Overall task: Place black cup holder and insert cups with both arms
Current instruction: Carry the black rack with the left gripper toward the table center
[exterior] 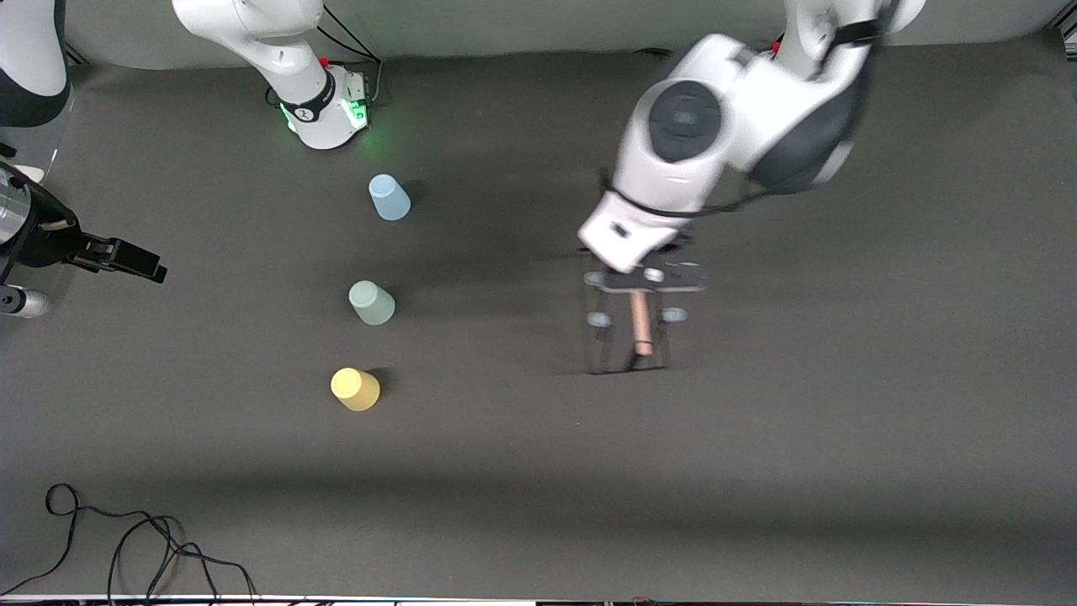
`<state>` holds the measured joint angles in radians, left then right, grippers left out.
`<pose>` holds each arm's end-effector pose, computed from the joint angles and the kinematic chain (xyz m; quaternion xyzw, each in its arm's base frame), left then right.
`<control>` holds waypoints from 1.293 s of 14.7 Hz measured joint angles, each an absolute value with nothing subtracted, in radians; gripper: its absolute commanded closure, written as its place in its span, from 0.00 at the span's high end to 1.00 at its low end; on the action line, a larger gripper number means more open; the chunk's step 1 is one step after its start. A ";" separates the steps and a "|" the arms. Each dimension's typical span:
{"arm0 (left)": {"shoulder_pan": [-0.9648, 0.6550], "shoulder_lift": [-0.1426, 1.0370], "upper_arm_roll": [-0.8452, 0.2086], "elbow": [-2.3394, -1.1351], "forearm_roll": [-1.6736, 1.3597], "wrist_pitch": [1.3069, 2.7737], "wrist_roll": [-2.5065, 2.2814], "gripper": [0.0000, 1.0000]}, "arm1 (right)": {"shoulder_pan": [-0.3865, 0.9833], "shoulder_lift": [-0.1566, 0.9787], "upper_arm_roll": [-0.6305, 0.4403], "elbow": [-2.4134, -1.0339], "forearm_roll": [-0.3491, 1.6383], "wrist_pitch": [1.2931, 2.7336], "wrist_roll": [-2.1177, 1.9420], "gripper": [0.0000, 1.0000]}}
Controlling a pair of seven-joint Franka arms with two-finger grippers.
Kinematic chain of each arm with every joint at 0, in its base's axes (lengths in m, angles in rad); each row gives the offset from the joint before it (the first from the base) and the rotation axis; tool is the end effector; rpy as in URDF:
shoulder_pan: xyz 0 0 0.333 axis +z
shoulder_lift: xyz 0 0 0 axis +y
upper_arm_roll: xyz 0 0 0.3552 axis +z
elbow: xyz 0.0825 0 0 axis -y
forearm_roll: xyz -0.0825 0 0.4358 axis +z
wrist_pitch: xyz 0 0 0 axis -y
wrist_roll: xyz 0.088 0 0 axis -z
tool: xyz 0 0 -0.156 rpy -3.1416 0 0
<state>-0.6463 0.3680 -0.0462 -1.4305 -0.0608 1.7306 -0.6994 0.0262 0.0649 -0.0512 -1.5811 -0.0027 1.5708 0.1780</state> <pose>0.5554 -0.4663 0.4558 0.9986 0.0106 -0.0504 0.0077 0.6220 -0.0151 0.5695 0.9942 -0.1012 -0.0372 0.0059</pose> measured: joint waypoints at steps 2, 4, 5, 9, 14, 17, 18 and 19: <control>-0.695 0.412 -0.048 -1.425 -0.065 1.785 -0.731 0.00 | 0.026 0.065 -0.051 -1.581 -0.003 1.571 0.178 1.00; -0.729 0.454 -0.048 -1.423 -0.070 1.836 -0.773 0.00 | 0.026 0.065 -0.051 -1.581 -0.003 1.571 0.178 1.00; -0.743 0.477 -0.049 -1.423 -0.070 1.861 -0.800 0.00 | 0.026 0.065 -0.051 -1.581 -0.003 1.571 0.178 1.00; -0.768 0.554 -0.049 -1.417 -0.071 1.939 -0.886 0.00 | 0.026 0.065 -0.051 -1.581 -0.003 1.571 0.178 1.00; -0.780 0.607 -0.049 -1.414 -0.060 2.008 -0.892 0.00 | 0.026 0.065 -0.051 -1.581 -0.003 1.571 0.178 1.00; -0.797 0.609 -0.049 -1.408 -0.037 2.013 -0.891 0.00 | 0.026 0.065 -0.051 -1.581 -0.003 1.571 0.178 1.00; -0.801 0.609 -0.049 -1.407 -0.033 2.014 -0.889 0.00 | 0.026 0.065 -0.051 -1.581 -0.003 1.571 0.178 1.00; -0.804 0.610 -0.049 -1.406 -0.031 2.014 -0.886 0.00 | 0.026 0.065 -0.051 -1.581 -0.003 1.571 0.178 1.00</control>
